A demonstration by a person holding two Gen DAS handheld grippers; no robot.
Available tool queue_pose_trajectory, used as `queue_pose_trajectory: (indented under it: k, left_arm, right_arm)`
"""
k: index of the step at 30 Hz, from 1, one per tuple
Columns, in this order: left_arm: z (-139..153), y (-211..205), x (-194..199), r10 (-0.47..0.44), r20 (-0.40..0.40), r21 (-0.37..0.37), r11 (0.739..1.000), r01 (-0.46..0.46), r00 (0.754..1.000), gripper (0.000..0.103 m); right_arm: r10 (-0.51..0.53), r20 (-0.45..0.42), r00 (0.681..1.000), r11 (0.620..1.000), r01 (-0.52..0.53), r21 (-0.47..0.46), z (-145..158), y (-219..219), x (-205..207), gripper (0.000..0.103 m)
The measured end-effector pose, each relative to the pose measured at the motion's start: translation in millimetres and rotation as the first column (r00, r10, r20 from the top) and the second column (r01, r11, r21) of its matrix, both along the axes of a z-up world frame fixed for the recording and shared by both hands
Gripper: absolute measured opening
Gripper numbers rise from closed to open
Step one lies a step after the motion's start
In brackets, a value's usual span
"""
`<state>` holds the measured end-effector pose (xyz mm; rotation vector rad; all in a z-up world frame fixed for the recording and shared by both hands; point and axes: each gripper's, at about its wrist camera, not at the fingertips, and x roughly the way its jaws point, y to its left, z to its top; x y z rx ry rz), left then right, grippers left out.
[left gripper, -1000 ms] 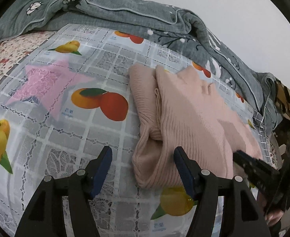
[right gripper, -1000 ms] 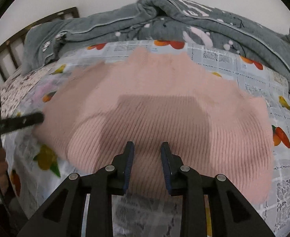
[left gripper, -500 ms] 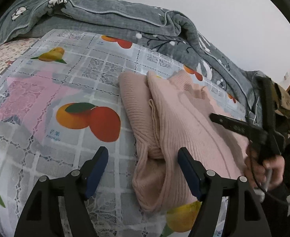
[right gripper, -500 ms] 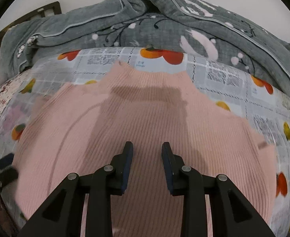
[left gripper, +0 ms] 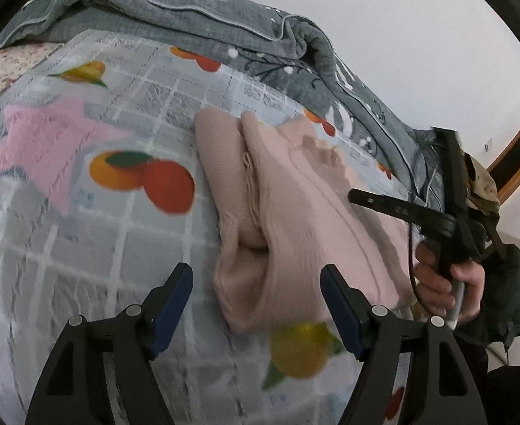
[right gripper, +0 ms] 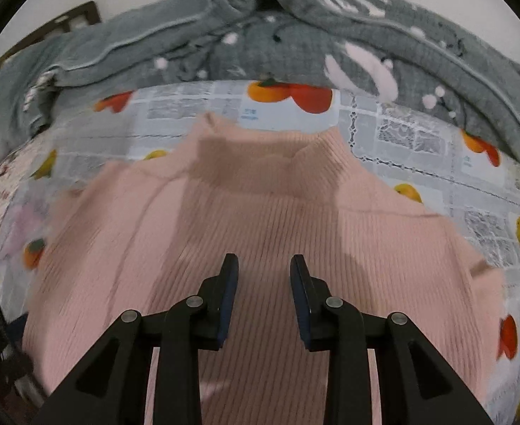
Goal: Fold small clothes
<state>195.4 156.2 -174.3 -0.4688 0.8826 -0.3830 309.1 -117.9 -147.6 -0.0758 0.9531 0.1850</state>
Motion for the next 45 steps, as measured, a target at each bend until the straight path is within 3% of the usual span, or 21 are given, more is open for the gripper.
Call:
queue_pose_trajectory:
  k: [5, 11, 17, 20, 25, 29, 32, 37, 41, 45]
  left_arm:
    - [-5, -3, -20, -0.004, -0.020, -0.053, 0.999, 0.003, 1.000, 0.073]
    - [-9, -12, -21, 0.017, -0.028, -0.144, 0.989, -0.021, 0.999, 0.074]
    - [-11, -21, 4, 0.083, -0.028, -0.187, 0.979, -0.087, 0.996, 0.074]
    - [-11, -26, 20, 0.109, -0.028, -0.176, 0.978, -0.112, 0.994, 0.074]
    - [-10, -29, 36, 0.155, -0.040, -0.155, 0.975, -0.159, 0.987, 0.072]
    - [-9, -35, 45, 0.167, -0.041, -0.095, 0.981, -0.170, 0.985, 0.067]
    - [-8, -37, 51, 0.196, -0.067, -0.043, 0.979, -0.200, 0.978, 0.049]
    - [-7, -37, 58, 0.205, -0.118, -0.019, 0.978, -0.209, 0.972, 0.021]
    - [22, -56, 61, 0.218, -0.078, 0.126, 0.970, -0.207, 0.973, 0.019]
    - [60, -89, 63, 0.222, -0.012, 0.252, 0.944, -0.212, 0.975, 0.018]
  right_arm:
    - [0.076, 0.063, 0.995, 0.997, -0.077, 0.006, -3, -3, -66, 0.030]
    - [0.043, 0.127, 0.991, 0.999, -0.044, 0.005, -18, -8, -109, 0.030]
    - [0.034, 0.157, 0.987, 0.999, -0.040, 0.032, -4, -11, -92, 0.030]
    - [0.038, 0.112, 0.993, 0.997, -0.044, 0.057, -6, -7, -75, 0.030]
    - [0.024, 0.138, 0.990, 0.999, -0.018, -0.038, -13, 7, -86, 0.031]
    - [0.072, 0.108, 0.991, 0.996, -0.065, -0.065, -19, 8, -114, 0.032]
    - [0.094, 0.124, 0.988, 0.994, -0.085, -0.073, -17, -1, -143, 0.032]
    - [0.055, 0.151, 0.987, 0.998, -0.052, -0.026, 7, -38, -182, 0.032]
    - [-0.039, 0.179, 0.983, 0.999, 0.041, -0.010, 19, -88, -203, 0.032]
    - [-0.190, 0.126, 0.974, 0.982, 0.186, 0.044, 16, -148, -213, 0.032]
